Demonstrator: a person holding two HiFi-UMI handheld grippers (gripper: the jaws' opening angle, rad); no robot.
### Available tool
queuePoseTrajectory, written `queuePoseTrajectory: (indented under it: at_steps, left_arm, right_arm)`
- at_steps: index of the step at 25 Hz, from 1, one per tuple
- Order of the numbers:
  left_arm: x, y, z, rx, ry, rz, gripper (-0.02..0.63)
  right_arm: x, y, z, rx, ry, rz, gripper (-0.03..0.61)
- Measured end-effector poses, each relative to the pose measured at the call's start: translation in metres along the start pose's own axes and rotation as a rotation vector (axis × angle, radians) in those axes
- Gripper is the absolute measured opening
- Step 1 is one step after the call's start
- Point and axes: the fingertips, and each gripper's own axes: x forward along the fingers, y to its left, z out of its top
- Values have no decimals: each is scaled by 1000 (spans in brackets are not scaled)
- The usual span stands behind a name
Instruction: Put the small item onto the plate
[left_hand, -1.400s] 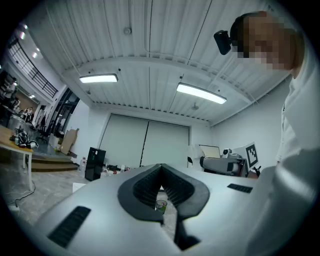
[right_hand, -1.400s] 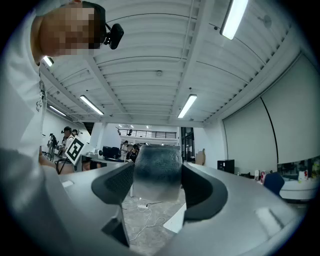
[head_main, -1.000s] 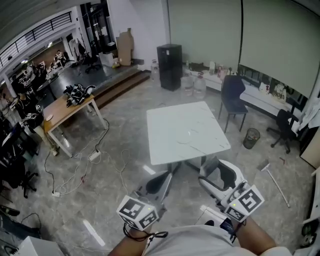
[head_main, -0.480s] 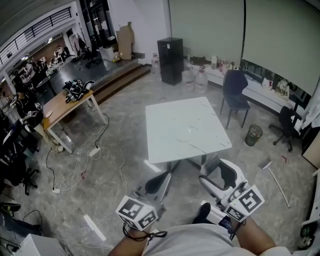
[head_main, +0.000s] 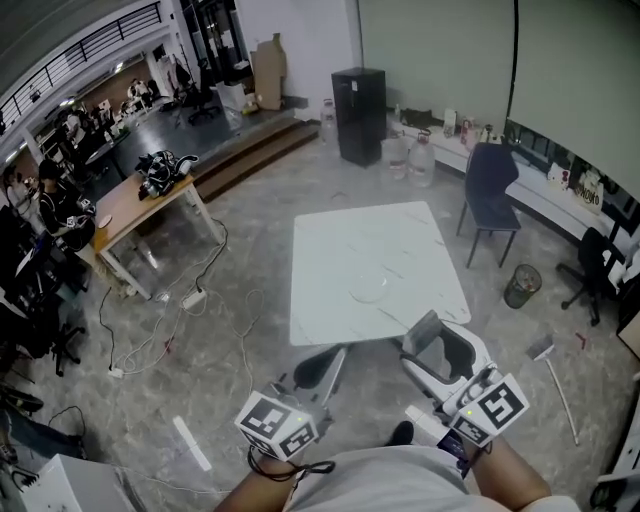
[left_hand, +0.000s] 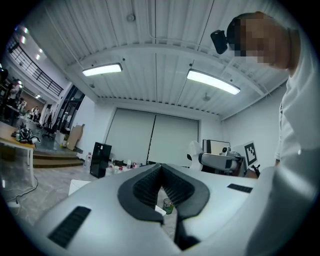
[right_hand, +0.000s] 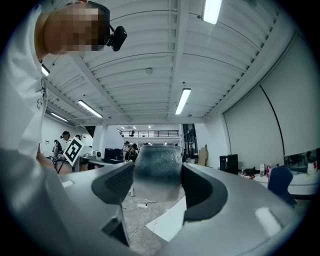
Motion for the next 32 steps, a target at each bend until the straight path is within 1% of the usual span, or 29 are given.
queuePoseTrajectory:
  at_steps: [7,10,13,16,22,27,32]
  left_arm:
    - [92,19,0,-3,5,80,5]
    - [125,24,-6,-4,17,107,5]
    - [153,25,-13,-12,42,115,5]
    - [170,26,-18,-4,50,120,5]
    - [197,43,-18,5,45,128,5]
    - [218,75,-22,-5,37,108,5]
    - [238,119,-22,-21,37,88,5]
  right_arm:
    - [18,-94,-4,14,28,82,296]
    - [24,-127,-8,19,33,122,296]
    - [27,-153,-12,27,41,144,296]
    - [28,-171,-19,43,41,153,296]
    - [41,-199,-33,71,53,148,296]
    - [64,-218,-41,60,65,125,296]
    - [100,-234,-48,48,84,111,296]
